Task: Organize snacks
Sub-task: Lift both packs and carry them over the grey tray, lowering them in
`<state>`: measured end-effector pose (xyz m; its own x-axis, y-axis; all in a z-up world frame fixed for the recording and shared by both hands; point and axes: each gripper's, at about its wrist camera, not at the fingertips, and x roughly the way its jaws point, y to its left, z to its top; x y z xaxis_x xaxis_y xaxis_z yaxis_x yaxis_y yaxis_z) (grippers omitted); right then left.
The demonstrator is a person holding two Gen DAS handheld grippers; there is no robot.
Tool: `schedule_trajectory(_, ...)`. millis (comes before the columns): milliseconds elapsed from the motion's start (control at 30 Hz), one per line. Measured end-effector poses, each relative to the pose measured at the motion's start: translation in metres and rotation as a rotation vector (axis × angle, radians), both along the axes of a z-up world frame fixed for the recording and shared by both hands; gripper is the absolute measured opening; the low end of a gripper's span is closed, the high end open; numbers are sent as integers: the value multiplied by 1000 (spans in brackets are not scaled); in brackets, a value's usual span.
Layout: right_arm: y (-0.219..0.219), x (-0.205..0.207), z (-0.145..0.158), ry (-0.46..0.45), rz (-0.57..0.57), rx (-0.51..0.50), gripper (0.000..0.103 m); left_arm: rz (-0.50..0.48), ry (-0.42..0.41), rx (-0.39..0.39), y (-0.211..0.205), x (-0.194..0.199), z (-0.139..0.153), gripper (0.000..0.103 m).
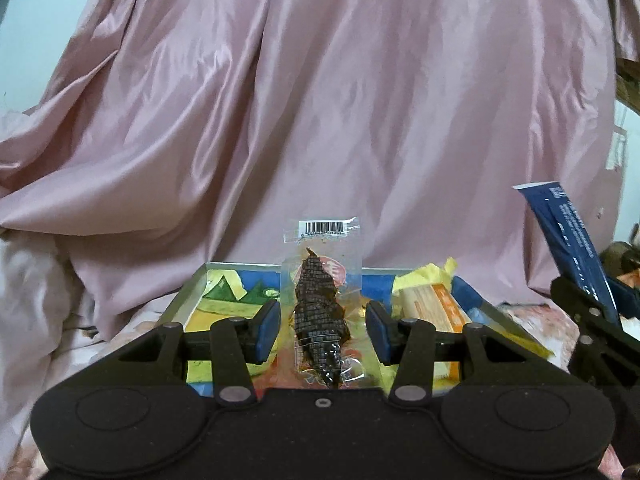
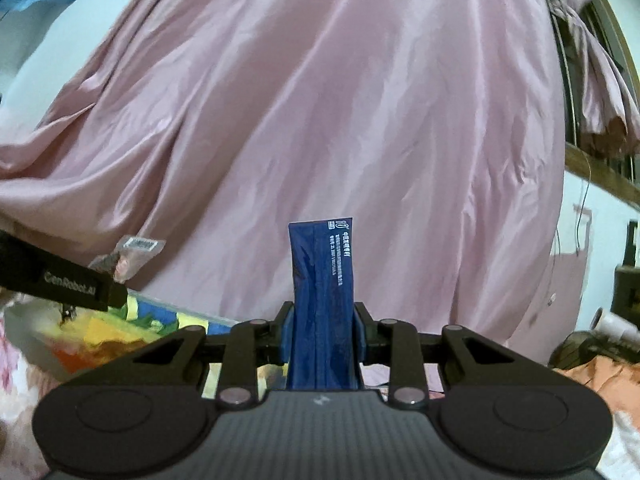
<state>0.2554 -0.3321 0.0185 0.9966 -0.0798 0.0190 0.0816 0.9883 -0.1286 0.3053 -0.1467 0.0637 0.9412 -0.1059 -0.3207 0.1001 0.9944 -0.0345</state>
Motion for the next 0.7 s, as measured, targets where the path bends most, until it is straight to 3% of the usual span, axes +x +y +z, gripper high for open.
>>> schedule_trajectory(333, -13, 36, -6, -34, 24, 111, 33, -2, 21, 51, -16, 42, -12, 49)
schedule_trajectory(700, -11, 68, -22, 96, 84, 110, 33, -6, 77, 79, -23, 64, -22, 49)
